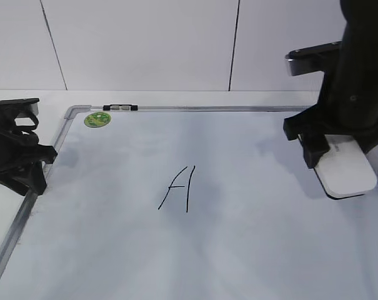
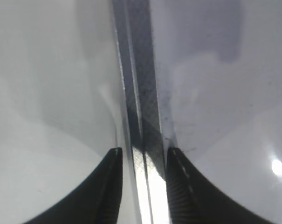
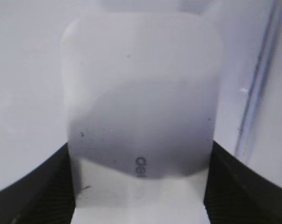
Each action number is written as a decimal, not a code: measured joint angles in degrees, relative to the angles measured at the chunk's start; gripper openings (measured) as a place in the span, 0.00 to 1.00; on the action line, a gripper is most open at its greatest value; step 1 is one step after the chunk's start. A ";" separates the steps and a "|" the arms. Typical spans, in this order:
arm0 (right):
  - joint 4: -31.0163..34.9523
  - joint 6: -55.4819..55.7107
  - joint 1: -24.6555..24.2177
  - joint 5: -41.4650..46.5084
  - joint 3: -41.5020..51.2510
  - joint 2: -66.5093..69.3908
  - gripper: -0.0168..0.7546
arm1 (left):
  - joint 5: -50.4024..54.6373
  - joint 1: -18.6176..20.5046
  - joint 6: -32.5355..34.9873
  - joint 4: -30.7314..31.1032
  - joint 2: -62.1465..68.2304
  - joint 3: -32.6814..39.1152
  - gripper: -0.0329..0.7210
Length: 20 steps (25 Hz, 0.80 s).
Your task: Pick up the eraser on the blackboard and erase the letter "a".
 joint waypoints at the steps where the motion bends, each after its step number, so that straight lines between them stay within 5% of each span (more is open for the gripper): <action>1: -0.03 0.16 -1.01 0.68 0.00 0.00 0.74 | 0.10 0.00 0.00 0.00 0.00 0.00 0.36; 20: 0.42 -5.66 -17.21 -7.94 13.00 -3.76 0.74 | 0.90 0.00 0.00 0.00 0.00 0.00 0.36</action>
